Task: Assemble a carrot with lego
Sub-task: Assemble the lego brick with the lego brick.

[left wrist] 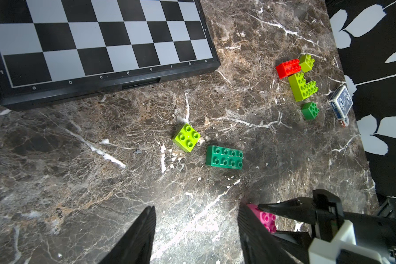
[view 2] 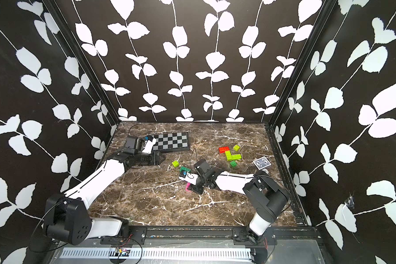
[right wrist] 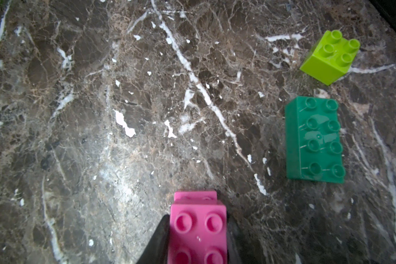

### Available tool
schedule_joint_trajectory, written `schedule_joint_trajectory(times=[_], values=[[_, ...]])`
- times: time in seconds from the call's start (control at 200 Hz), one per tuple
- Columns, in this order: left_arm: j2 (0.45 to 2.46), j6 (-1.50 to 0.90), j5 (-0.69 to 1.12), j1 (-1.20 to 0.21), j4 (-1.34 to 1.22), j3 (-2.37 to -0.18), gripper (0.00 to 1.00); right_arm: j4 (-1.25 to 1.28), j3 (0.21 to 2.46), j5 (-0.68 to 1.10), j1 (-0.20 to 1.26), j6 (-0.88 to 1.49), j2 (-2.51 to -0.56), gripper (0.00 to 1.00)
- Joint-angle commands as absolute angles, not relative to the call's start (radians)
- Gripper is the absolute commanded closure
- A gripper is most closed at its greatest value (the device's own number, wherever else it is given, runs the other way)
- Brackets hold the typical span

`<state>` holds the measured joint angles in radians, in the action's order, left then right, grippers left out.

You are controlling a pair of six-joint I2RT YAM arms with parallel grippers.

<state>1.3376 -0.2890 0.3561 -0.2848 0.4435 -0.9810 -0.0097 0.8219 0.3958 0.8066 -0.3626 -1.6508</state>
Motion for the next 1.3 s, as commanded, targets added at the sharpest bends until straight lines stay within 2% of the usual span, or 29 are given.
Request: schedule_joint_trajectory(times=[0.0,0.8,1.295], values=[[1.333,-0.298,0.369,-0.285,0.453,-0.985,0.4,0.015,0.797,0.376,0.818,-0.338,-1.671,0.76],[1.336,-0.3,0.377,-0.285,0.453,-0.979,0.4,-0.072,0.782,0.31,0.822,-0.332,-1.661,0.78],[1.341,-0.311,0.382,-0.285,0.449,-0.979,0.4,-0.141,0.796,0.364,0.786,-0.336,-1.654,0.79]])
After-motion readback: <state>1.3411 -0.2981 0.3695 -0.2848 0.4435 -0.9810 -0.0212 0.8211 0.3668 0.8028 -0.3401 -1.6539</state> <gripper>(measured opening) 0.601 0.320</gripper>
